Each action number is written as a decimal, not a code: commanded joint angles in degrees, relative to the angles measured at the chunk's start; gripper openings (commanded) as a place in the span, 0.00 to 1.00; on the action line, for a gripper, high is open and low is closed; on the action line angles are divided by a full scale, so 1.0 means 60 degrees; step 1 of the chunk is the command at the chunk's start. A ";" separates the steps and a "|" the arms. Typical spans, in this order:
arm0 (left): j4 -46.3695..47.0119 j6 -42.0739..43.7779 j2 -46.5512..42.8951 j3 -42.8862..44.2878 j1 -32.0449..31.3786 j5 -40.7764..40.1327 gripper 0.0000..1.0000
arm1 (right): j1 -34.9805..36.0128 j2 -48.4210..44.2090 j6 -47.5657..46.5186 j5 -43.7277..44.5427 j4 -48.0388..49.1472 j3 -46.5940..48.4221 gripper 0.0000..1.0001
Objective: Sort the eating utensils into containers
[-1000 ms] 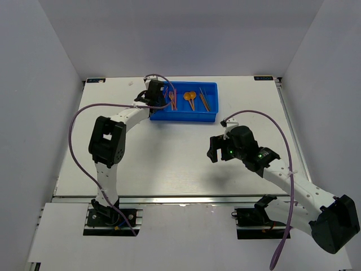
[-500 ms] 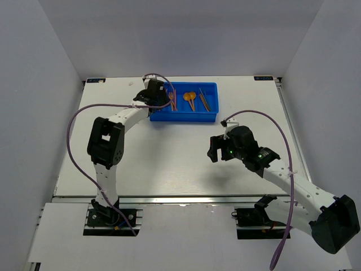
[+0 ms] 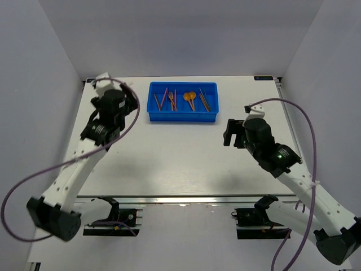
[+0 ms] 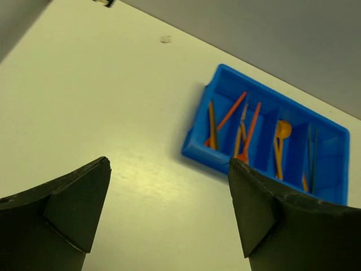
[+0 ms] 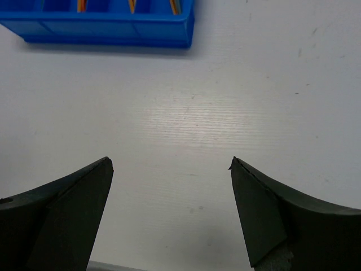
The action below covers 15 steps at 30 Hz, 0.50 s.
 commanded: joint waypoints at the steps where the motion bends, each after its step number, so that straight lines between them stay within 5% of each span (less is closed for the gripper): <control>1: -0.1076 0.0148 -0.1284 -0.1346 -0.0011 -0.0975 0.95 | -0.0018 -0.0542 0.0149 0.1160 -0.1160 0.0710 0.89; 8: -0.1618 0.0352 -0.4462 -0.3310 -0.0011 -0.1678 0.98 | -0.0032 -0.1624 -0.0143 0.1174 -0.1385 0.0653 0.89; 15: -0.1736 0.0251 -0.5199 -0.3986 -0.0026 -0.2338 0.98 | -0.0018 -0.1846 0.0075 0.0824 -0.0914 -0.0255 0.89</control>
